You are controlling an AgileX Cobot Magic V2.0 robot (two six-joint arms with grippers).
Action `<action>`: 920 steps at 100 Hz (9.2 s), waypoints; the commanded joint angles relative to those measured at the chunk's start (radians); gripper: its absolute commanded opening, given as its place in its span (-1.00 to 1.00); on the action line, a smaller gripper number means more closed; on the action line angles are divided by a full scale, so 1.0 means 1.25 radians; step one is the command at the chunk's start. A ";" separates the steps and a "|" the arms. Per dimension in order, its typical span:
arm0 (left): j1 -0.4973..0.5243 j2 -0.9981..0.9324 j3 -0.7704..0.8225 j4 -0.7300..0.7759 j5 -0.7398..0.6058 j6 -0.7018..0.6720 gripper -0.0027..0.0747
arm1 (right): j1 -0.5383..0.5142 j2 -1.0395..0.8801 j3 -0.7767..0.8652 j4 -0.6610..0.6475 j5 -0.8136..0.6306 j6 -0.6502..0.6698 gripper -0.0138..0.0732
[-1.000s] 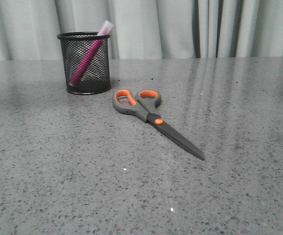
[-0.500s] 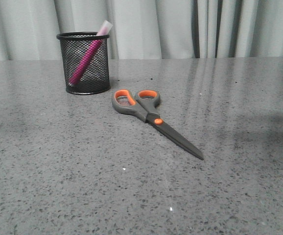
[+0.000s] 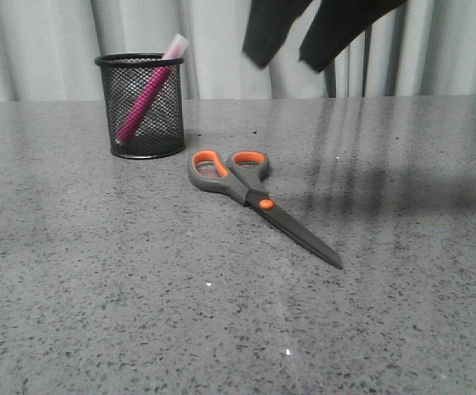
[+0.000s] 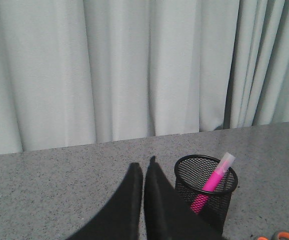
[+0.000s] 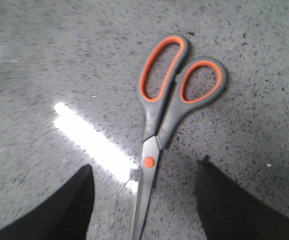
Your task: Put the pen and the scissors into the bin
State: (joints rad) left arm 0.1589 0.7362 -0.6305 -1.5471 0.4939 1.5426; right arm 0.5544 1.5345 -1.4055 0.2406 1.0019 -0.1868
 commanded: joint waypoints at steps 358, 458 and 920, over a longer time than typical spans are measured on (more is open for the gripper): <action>0.001 -0.004 -0.023 -0.046 -0.008 -0.001 -0.98 | 0.085 0.322 0.018 -0.192 -1.324 0.117 -0.86; 0.001 -0.004 -0.023 -0.046 -0.009 -0.001 -0.98 | 0.085 0.295 0.048 -0.192 -1.370 0.117 0.12; -0.112 -0.619 0.541 1.211 -0.378 -1.200 -0.98 | -0.349 -1.200 0.981 -0.174 -0.845 0.031 -0.85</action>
State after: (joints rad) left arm 0.0199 -0.0032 0.0015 -0.0240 0.0913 0.0518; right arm 0.1237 0.0239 -0.1456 0.0232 0.0116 -0.1419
